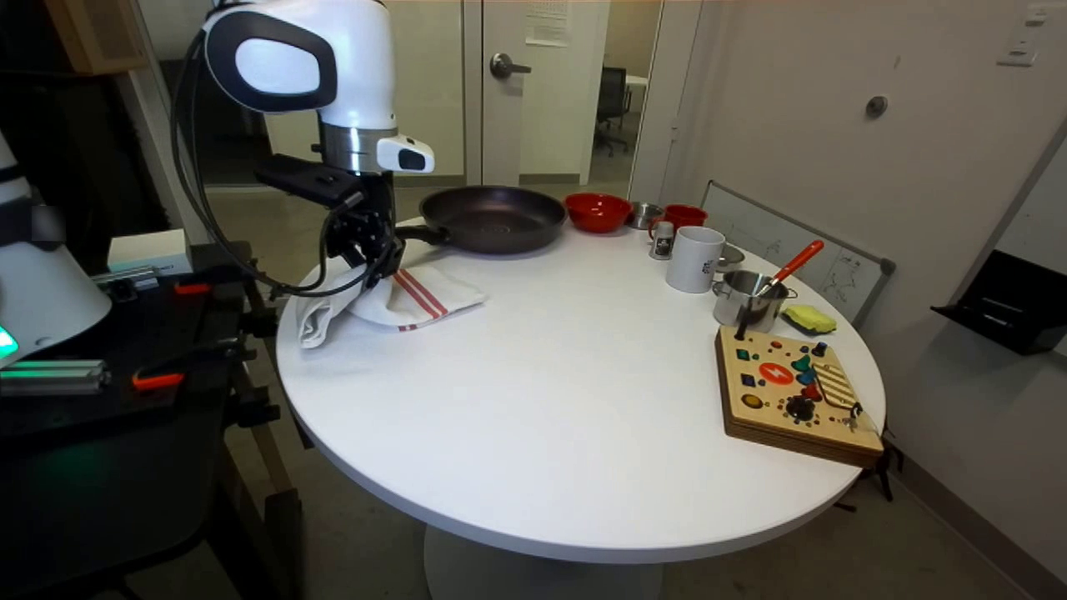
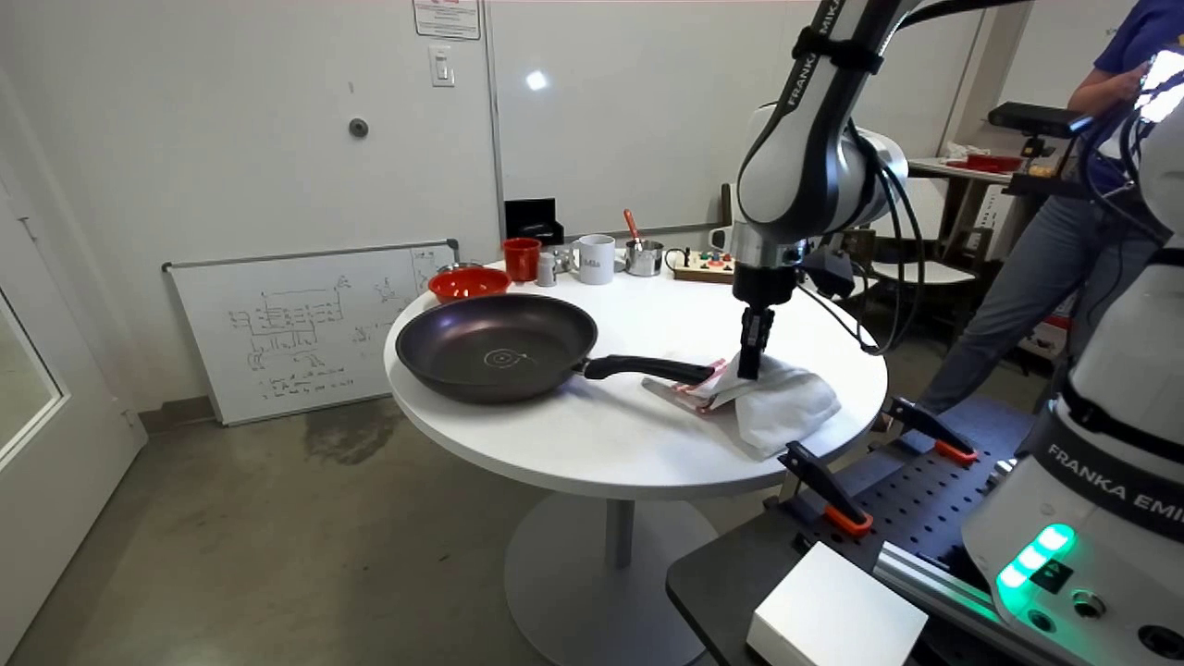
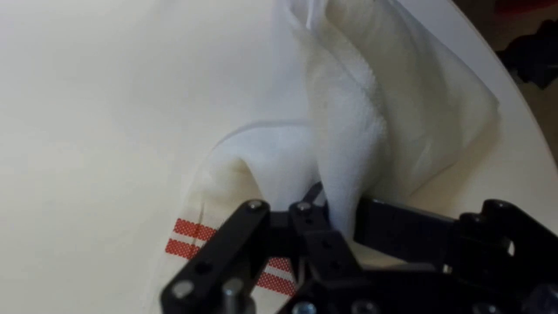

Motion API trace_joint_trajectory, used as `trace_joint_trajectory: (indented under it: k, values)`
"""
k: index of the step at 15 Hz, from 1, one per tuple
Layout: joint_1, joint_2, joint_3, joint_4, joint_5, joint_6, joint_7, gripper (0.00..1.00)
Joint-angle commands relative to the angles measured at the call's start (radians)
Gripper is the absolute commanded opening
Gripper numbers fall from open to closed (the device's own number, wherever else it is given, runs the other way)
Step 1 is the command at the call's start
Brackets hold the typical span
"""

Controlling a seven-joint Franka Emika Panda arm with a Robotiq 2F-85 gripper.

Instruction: Pick up the cloth and wipe the table

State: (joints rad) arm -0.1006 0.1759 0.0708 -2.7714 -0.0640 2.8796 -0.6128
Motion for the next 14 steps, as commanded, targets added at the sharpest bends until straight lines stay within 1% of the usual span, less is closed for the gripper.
trace_joint_trajectory:
  k: [1,3,5,8,14]
  values:
    - [-0.015,-0.036,0.137,-0.006,0.140,-0.052,-0.070,0.05]
    - [-0.005,-0.043,0.190,-0.004,0.202,-0.057,-0.086,0.05]
    - [0.013,-0.040,0.195,0.001,0.209,-0.051,-0.069,0.05]
    - [0.037,-0.015,0.104,-0.002,0.091,-0.010,0.021,0.05]
    - [0.052,0.034,-0.196,0.000,-0.294,0.055,0.253,0.05]
